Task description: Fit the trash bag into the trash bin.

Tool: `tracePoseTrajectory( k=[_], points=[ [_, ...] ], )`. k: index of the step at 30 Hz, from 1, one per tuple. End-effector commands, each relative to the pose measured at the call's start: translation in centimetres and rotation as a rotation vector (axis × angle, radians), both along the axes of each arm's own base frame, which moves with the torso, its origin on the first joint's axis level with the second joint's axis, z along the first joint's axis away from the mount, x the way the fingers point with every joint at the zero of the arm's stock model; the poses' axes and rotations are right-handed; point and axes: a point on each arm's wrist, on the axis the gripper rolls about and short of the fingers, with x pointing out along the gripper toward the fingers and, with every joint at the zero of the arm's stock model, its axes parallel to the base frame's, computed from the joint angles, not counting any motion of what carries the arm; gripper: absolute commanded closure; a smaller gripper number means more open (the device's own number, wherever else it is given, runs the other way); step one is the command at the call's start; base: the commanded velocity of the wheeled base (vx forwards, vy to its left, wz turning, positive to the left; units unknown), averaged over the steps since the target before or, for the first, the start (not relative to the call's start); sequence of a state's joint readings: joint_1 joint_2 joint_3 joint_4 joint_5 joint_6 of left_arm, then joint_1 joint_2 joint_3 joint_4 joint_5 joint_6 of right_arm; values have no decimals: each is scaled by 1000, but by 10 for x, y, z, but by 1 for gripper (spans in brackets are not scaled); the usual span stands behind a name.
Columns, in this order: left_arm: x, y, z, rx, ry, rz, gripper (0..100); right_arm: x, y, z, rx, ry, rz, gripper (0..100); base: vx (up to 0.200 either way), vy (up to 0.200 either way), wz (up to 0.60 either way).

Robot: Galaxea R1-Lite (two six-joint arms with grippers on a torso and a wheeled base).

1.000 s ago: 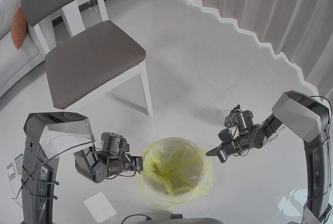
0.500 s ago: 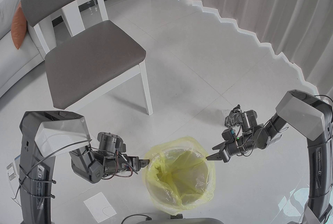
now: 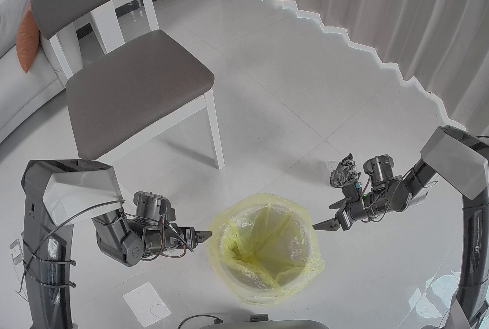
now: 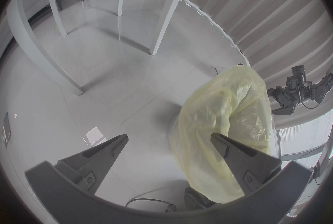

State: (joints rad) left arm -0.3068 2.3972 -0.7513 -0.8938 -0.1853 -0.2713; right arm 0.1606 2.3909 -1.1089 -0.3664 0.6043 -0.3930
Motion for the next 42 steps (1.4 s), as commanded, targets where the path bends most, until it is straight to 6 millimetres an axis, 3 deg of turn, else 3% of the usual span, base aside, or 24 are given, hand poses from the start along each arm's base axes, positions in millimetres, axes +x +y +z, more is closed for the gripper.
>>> tracePoseTrajectory(
  k=[1,8,15,19,27,36,37,39,42],
  points=[
    [1,1,-2,2,2,7,0,3,-12,2,0,-9,-28,0,0,0,0],
    [2,0,-3,7,0,5,0,7,-26,2,3,-14,-67,0,0,0,0],
    [9,-4,-2,-1,-14,2,0,28,-26,9,24,-67,-79,0,0,0,0],
    [12,-7,1,-6,-28,-2,0,38,-22,13,43,-88,-86,0,0,0,0],
    [7,-11,10,-2,-46,-4,0,41,9,22,125,-104,-27,0,0,0,0],
    [3,-8,14,-2,-48,-2,0,45,24,-2,117,-75,1,0,0,0,0],
    [-1,-6,15,0,-42,1,0,49,27,-18,113,-57,2,0,0,0,0],
    [-3,-4,16,1,-39,4,0,52,29,-27,111,-50,5,0,0,0,0],
    [-4,-3,18,0,-40,5,0,53,29,-29,110,-44,4,0,0,0,0]
  ],
)
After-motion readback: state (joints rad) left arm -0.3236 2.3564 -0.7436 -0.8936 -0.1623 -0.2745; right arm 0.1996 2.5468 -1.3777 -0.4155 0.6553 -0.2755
